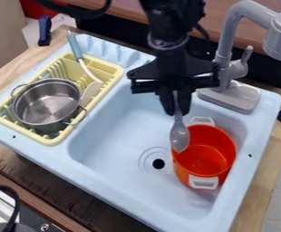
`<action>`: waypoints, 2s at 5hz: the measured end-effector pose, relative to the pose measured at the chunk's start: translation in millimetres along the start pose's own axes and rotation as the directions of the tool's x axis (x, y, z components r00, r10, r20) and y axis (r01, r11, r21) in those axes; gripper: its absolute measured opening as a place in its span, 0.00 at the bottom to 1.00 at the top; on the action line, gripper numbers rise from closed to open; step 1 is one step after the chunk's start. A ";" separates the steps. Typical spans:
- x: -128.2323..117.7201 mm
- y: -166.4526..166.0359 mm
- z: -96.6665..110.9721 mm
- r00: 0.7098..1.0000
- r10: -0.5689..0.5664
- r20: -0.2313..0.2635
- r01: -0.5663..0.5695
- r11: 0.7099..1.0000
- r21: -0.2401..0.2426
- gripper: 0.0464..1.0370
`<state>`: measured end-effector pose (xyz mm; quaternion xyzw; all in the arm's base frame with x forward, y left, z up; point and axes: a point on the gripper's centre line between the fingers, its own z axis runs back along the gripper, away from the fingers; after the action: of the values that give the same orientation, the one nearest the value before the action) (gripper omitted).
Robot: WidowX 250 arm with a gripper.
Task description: Put the gray spoon into the pot
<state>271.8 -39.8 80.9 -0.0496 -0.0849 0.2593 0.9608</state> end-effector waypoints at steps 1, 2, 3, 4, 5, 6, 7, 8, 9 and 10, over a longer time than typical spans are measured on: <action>3.2 -12.2 -11.0 0.998 0.054 0.022 -0.055 0.998 0.019 0.07; -4.8 -21.4 -26.7 0.998 -0.001 0.067 -0.002 0.999 0.047 0.07; -8.8 -25.4 -31.1 0.998 0.009 0.060 -0.011 0.999 0.031 0.09; -13.1 -24.6 -38.2 0.999 0.024 0.037 -0.026 0.999 0.048 0.29; -14.2 -25.2 -38.3 0.999 0.021 0.029 -0.023 0.999 0.044 0.61; -13.6 -23.2 -38.4 0.999 0.031 0.014 -0.032 0.999 0.038 0.87; -15.1 -20.5 -39.4 1.000 0.020 0.002 -0.020 0.999 0.043 0.96; -16.7 -18.0 -35.8 1.000 0.017 -0.019 -0.016 0.999 0.031 0.96; -20.2 -10.9 -34.9 0.996 -0.002 -0.085 0.005 0.999 0.032 0.96; -18.1 -9.1 -30.3 0.998 -0.003 -0.059 0.005 1.000 0.025 0.96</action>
<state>266.5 -58.4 49.9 -0.0449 -0.0534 0.2569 0.9639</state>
